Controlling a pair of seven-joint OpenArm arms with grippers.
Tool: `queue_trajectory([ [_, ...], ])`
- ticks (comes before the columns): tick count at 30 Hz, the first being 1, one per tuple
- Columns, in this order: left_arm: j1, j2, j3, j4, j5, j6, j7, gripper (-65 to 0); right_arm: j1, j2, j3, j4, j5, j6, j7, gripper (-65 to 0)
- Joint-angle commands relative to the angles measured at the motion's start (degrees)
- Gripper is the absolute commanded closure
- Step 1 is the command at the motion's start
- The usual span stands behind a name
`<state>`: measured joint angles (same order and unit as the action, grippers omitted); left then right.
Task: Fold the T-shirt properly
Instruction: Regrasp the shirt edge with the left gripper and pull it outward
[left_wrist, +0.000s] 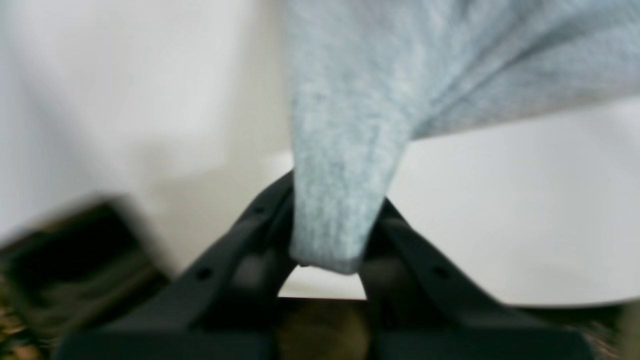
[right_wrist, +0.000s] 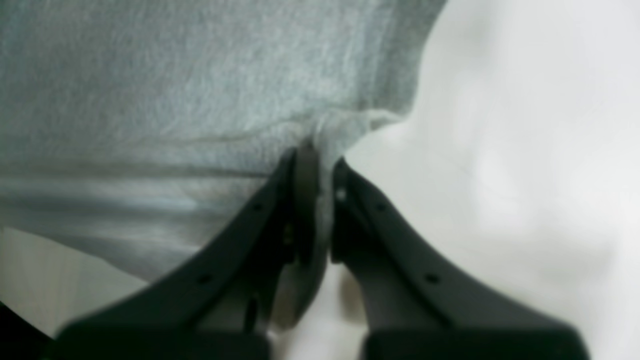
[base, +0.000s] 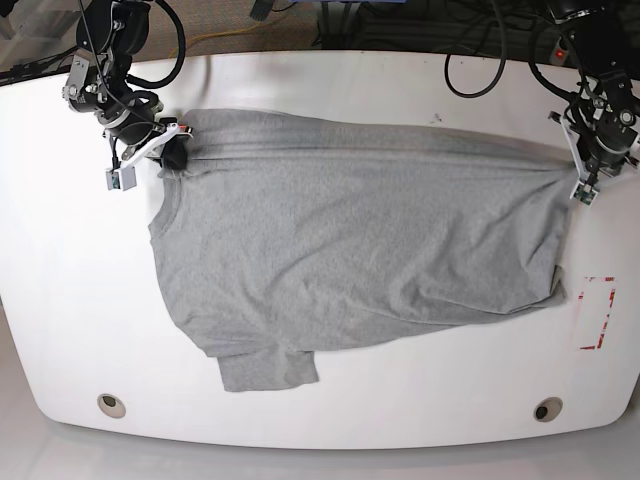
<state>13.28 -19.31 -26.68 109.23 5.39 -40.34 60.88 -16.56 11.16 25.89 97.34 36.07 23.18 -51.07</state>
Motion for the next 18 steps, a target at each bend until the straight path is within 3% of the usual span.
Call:
queue_trajectory([
  [1,-0.2,-3.9,0.3,2.1,1.7,0.3,0.2,-0.4,0.4,0.0,0.3,1.2,0.5,0.2,1.2,0.0],
  [4,-0.2,-8.0,1.2,2.5,1.9,0.3,0.3,-4.3,0.5,-0.3,0.3,1.2,0.5,0.2,1.2,0.0],
  [7,-0.1,-11.2,3.2,2.5,1.8,0.3,0.3,-19.3,1.0,-0.4,0.3,1.2,0.5,0.2,1.2,0.0],
  [8,0.0,-11.9,3.5,2.5,1.6,0.3,0.3,-28.7,1.0,-0.4,0.3,1.2,0.5,0.2,1.2,0.0],
  [12,2.9,-11.9,1.3,2.8,1.3,0.3,0.3,-48.1,1.1,-0.6,0.3,1.2,0.5,0.2,1.2,0.0],
  [15,5.1,-11.7,-0.4,2.8,-0.1,0.3,0.3,-48.8,1.1,-0.6,0.3,1.2,0.5,0.2,1.2,0.0],
  [18,5.9,-10.2,-4.7,2.6,-6.5,0.3,0.4,-47.2,1.1,-0.6,0.3,1.2,0.5,0.2,1.2,0.0],
])
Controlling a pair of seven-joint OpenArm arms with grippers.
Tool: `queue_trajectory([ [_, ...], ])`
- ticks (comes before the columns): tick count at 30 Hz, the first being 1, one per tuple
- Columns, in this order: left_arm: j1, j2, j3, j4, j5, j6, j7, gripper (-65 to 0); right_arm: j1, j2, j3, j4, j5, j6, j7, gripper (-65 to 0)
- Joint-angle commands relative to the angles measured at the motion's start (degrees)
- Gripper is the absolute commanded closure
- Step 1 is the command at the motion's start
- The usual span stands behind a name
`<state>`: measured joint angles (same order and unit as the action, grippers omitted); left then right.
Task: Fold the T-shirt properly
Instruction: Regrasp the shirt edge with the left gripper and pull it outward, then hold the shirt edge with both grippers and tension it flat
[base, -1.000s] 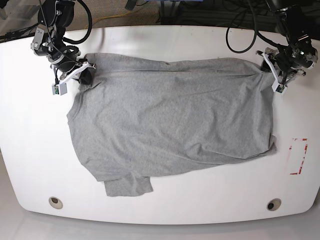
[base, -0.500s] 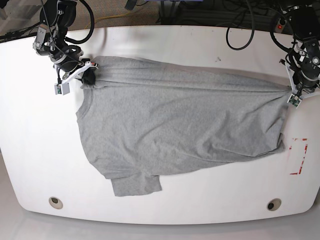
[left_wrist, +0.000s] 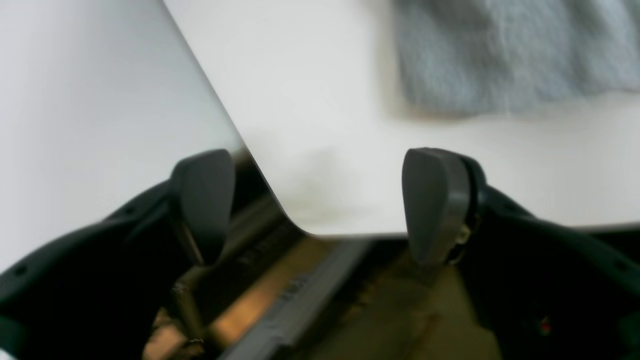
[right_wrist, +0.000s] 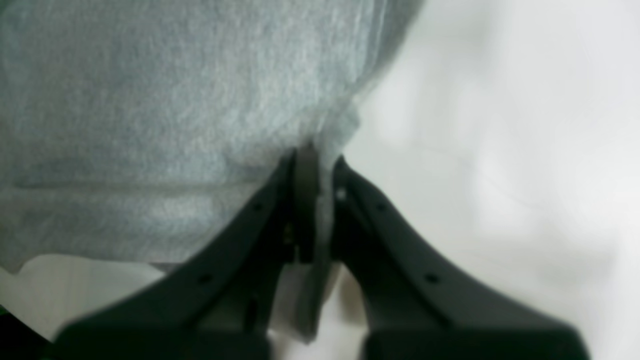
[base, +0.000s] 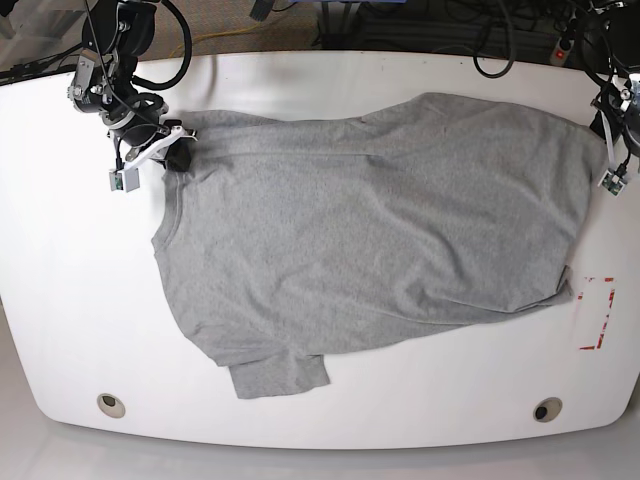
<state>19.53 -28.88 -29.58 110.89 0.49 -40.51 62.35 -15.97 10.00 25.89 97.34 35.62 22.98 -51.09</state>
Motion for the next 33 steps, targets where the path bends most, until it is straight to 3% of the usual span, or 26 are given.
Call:
queue_trajectory([
  [1,0.1,0.2,-4.0,1.0,-3.9,0.5,-1.0,-47.5,0.5,0.6,0.3,1.2,0.9,0.4,1.2,0.0],
  [7,1.4,3.4,-12.2,0.4,-15.1,0.5,-1.0,-47.6,0.7,0.6,0.2,0.9,0.9,0.4,1.2,0.0],
  [15,-4.6,7.6,-23.9,-13.5,-20.5,0.5,-0.9,-47.8,1.5,0.6,0.2,0.9,0.6,0.4,1.2,0.0],
  [19,-8.5,7.7,-29.4,-21.2,-21.5,0.5,3.3,-47.8,1.7,0.8,0.2,0.8,0.5,0.4,1.2,0.0],
  [33,-12.1,6.4,-30.4,-34.7,-29.1,0.5,5.1,-51.5,1.7,0.7,0.2,0.8,0.5,0.4,1.2,0.0],
])
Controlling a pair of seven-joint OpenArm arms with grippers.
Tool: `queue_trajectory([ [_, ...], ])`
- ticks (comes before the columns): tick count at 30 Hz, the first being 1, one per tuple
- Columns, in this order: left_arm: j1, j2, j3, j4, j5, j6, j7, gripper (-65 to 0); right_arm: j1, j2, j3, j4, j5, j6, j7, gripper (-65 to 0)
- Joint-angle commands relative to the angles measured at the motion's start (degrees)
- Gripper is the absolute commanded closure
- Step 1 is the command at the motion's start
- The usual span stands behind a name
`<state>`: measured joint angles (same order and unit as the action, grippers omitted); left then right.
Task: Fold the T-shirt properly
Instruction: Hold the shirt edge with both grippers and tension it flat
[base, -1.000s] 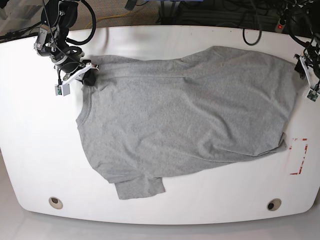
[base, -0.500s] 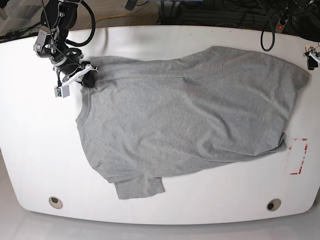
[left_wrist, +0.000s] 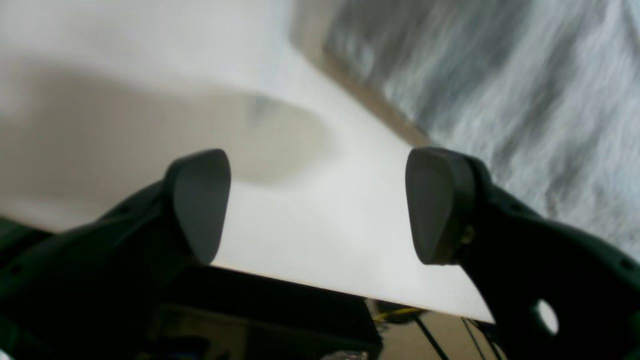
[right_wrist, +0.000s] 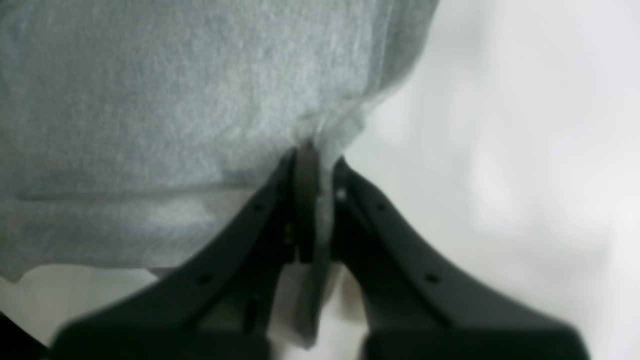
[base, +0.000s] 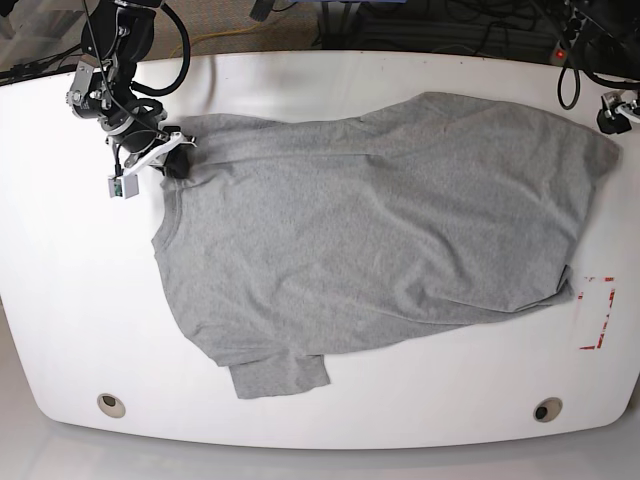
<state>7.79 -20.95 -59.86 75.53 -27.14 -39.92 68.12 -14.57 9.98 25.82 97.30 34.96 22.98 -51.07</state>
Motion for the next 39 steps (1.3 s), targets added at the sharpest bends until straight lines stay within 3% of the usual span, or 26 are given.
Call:
queue_trajectory([
  [1,-0.4,-1.5,-0.1,0.3,-1.5,-0.1,-0.6,-51.5,0.3,0.7,0.2,0.9,1.1,0.4,1.2,0.0],
  [8,-3.3,-1.5,-0.1,-5.7,-1.2,-0.1,-0.8,-51.5,0.3,0.6,0.2,0.9,1.1,0.4,1.2,0.0],
  [23,-7.5,-1.2,8.9,-6.9,-1.1,-0.1,-0.7,-50.6,0.2,0.6,0.2,0.9,1.2,0.4,1.2,0.0],
  [25,-7.5,-1.2,9.3,-6.9,-1.1,-0.1,-0.9,-46.4,0.2,0.6,0.2,0.9,1.2,0.4,1.2,0.0],
  [32,-7.7,-1.4,13.7,-6.6,-1.1,-0.1,-1.0,-3.1,-0.2,0.5,0.2,0.9,1.4,0.4,1.2,0.0],
  [33,-7.7,-1.5,14.2,-6.6,-1.1,-0.1,-1.0,0.0,-0.2,0.5,0.2,0.9,1.5,0.4,1.2,0.0],
  [39,-6.3,-1.5,14.6,1.4,-1.1,-0.1,-0.8,-1.0,-1.3,0.5,0.4,1.2,1.6,0.4,1.2,0.0],
])
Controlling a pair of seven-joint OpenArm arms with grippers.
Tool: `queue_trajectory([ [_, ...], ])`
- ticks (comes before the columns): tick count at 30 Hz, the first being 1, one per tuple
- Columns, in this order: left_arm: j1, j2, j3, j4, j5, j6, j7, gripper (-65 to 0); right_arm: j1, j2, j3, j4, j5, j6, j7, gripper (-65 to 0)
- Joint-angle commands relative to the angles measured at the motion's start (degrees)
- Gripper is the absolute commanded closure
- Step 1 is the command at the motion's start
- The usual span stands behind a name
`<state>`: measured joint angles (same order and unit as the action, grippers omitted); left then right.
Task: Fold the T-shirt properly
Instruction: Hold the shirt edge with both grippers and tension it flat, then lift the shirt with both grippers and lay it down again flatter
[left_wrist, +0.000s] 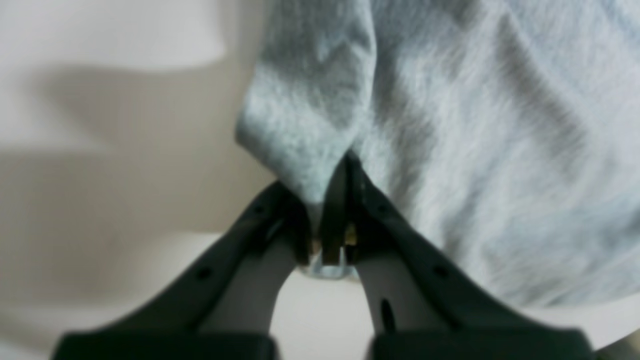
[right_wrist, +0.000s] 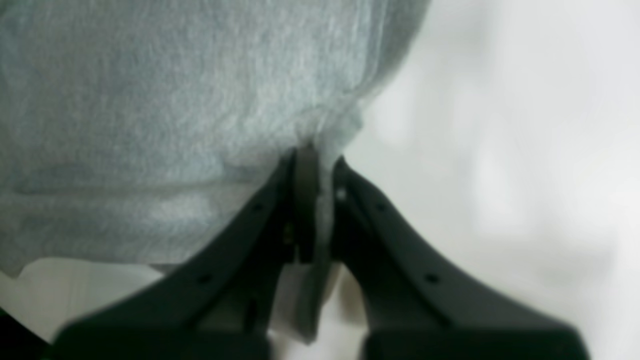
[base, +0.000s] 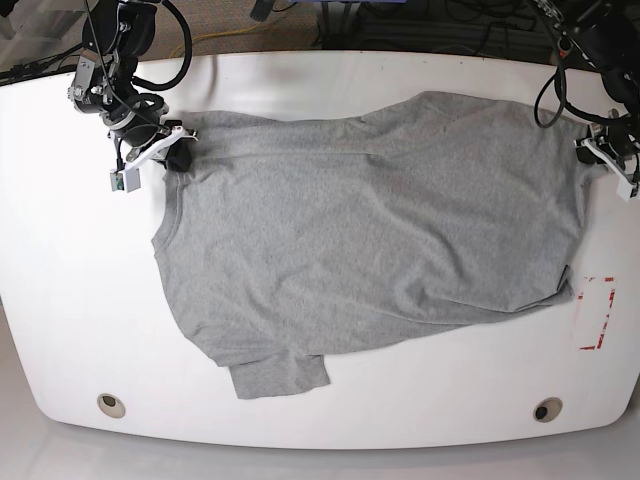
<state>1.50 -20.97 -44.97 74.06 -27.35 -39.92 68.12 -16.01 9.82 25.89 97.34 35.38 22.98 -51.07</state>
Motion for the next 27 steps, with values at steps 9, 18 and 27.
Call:
queue_trajectory([
  [9,7.1,-1.1,3.3,20.8,3.8,-0.1,-1.0,-1.1,-3.3,0.6,0.5,5.6,1.2,0.4,1.2,0.0],
  [18,5.1,5.7,10.8,28.9,16.4,-0.1,-7.2,-1.0,-0.6,0.6,0.5,5.3,0.6,0.0,1.4,0.0],
  [27,-7.1,12.9,21.0,36.1,27.9,-0.1,-7.3,0.0,11.7,4.2,0.4,-2.7,0.7,0.0,1.2,0.0],
])
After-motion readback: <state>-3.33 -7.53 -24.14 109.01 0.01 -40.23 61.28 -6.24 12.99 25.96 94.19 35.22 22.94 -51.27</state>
